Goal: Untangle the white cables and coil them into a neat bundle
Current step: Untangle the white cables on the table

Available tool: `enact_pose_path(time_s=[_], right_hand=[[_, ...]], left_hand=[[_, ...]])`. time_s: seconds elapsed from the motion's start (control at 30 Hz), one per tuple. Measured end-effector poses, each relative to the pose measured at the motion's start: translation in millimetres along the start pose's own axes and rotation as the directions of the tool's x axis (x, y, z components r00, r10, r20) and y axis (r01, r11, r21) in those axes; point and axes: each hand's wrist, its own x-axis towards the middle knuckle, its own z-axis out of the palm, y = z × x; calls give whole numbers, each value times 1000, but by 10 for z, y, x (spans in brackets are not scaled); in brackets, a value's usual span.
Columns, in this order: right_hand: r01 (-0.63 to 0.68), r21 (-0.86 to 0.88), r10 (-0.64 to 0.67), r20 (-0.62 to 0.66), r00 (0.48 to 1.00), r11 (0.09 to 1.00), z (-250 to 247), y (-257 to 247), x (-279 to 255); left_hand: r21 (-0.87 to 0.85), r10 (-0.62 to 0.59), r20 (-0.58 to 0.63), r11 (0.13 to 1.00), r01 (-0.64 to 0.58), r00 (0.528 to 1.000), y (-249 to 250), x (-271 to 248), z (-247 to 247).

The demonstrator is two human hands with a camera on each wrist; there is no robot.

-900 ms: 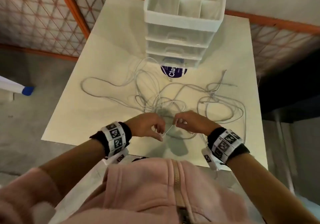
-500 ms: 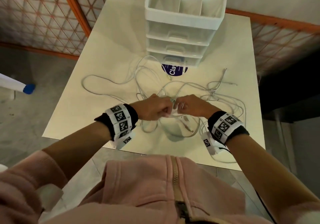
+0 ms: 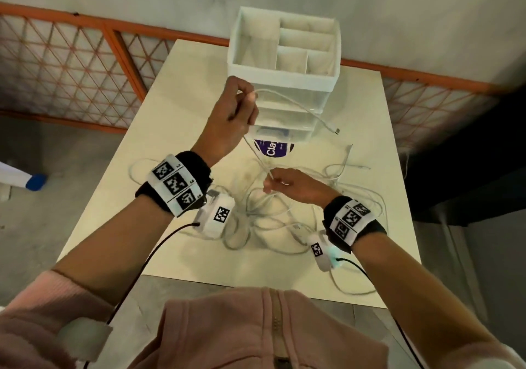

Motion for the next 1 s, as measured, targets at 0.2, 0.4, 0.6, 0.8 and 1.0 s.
enact_pose_path(time_s=[0.2,0.4,0.6,0.8,1.0], right_hand=[[-164,-340,99,-200,975,926,-423,494,-155],[65,-139,-102,-275,956,988,-730,-298,-211],[240,-113,-257,-178,950,964,-629,-764,-76],[-19,-211,-36,-256,966,977,-855,-95,-125],[-261,-148,212,-286,935,954,-769,573,-189]], left_hand=[[305,25,-154,952,24,988,-274,-230,-537],[433,-74,77,901,33,994,-374,-377,-309],[610,-48,230,786,-105,972,-360,-293,1],[630,121,-136,776,-9,983,-216,-120,-470],[582,67,-334,799,150,940,-206,-41,-865]])
